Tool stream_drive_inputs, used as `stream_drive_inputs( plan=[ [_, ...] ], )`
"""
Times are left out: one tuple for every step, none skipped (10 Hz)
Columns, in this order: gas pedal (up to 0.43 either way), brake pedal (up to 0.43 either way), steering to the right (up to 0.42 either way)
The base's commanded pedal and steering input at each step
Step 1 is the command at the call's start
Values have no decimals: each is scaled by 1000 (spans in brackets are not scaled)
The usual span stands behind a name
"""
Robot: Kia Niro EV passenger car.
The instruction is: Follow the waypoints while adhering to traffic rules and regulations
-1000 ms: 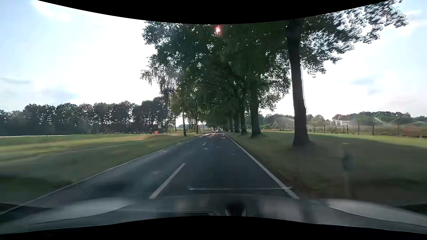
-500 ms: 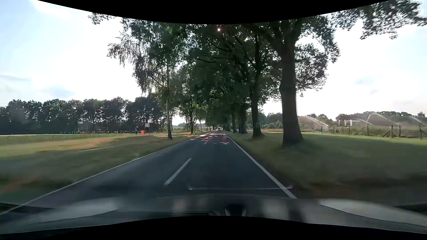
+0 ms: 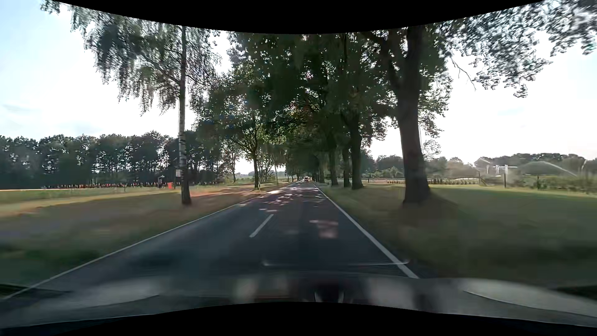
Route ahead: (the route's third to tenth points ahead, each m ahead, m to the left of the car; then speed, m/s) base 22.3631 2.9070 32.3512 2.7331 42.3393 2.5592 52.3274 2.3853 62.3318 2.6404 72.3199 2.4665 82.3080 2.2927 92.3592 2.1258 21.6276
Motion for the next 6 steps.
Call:
stream_drive_inputs(
  plan=[
    [0, 0, -2],
    [0, 0, -2],
    [0, 0, -2],
    [0, 0, -2],
    [0, 0, -2],
    [0, 0, -2]
  ],
)
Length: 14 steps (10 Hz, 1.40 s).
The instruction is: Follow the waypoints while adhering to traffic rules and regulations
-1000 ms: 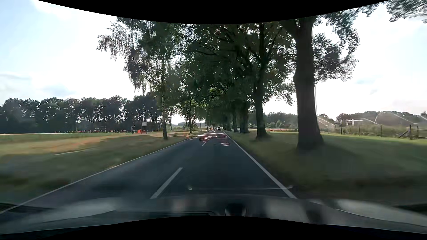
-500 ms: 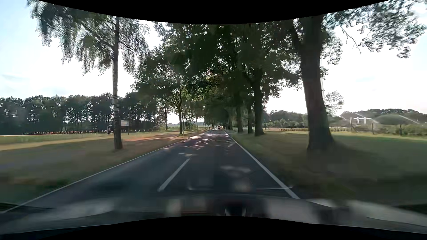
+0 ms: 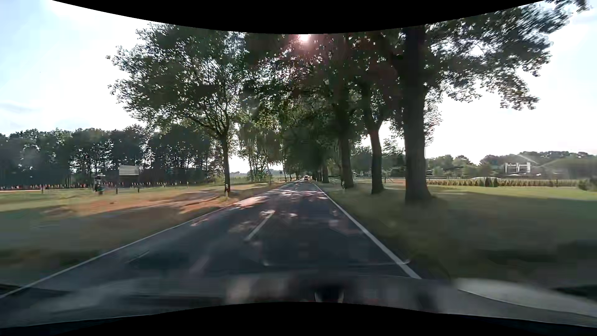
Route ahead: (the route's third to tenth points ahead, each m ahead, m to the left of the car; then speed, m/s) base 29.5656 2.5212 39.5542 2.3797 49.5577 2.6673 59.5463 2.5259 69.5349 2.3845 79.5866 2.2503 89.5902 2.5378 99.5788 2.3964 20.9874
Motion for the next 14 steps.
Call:
stream_drive_inputs(
  plan=[
    [0, 0, -2],
    [0, 0, -2],
    [0, 0, -2],
    [0, 0, -2],
    [0, 0, -2],
    [0, 0, -2],
    [0, 0, -2],
    [0, 0, -2],
    [0, 0, -2],
    [0, 0, -3],
    [0, 0, -2],
    [0, 0, -2],
    [0, 0, -2],
    [0, 0, -2]
  ],
)
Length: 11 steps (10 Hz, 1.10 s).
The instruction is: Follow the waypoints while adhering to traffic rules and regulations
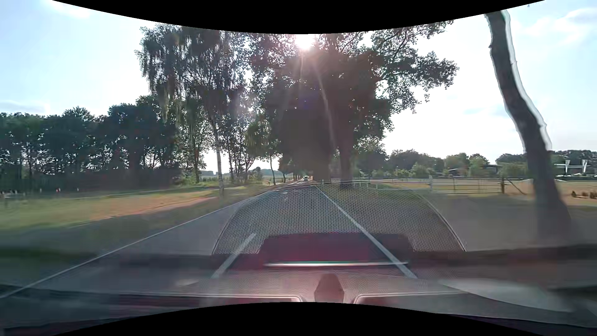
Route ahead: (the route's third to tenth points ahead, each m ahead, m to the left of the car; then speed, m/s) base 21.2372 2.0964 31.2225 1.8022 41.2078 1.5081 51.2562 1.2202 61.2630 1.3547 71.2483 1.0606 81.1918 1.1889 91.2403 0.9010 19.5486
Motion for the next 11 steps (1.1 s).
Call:
stream_drive_inputs(
  plan=[
    [0, 0, -2],
    [0, 0, -3],
    [0, 0, -3],
    [0, 0, -4],
    [0, 0, -4],
    [0, 0, -4],
    [0, 0, -4],
    [0, 0, -3],
    [0, 0, -3],
    [0, 0, -3],
    [0, 0, -3]
  ],
)
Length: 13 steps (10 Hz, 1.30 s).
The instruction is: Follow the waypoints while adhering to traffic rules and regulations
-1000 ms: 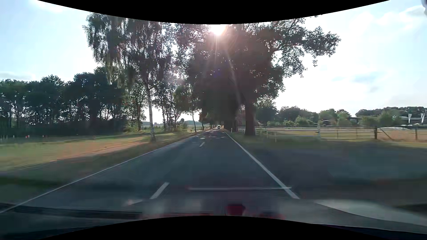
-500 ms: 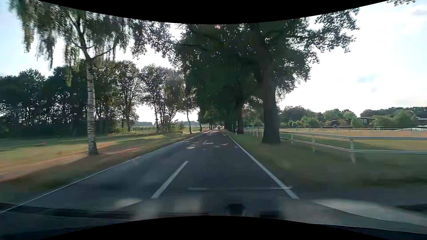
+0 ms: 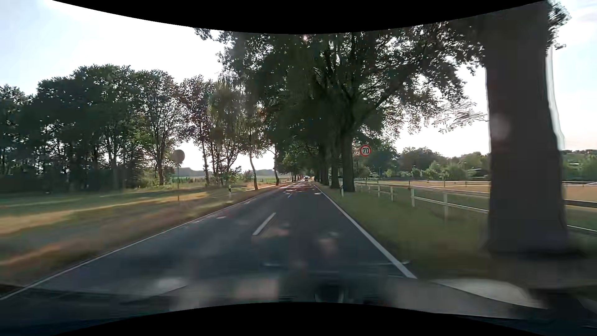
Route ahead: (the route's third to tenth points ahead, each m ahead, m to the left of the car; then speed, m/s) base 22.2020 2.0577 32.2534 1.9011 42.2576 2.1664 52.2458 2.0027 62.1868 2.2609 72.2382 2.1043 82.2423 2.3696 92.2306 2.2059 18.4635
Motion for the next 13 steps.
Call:
stream_drive_inputs(
  plan=[
    [0, 0, -3],
    [0, 0, -3],
    [0, 0, -3],
    [0, 0, -3],
    [0, 0, -3],
    [28, 0, -3],
    [87, 0, -3],
    [87, 0, -3],
    [118, 0, -3],
    [130, 0, -3],
    [130, 0, -2],
    [138, 0, -2],
    [138, 0, -2]
  ],
)
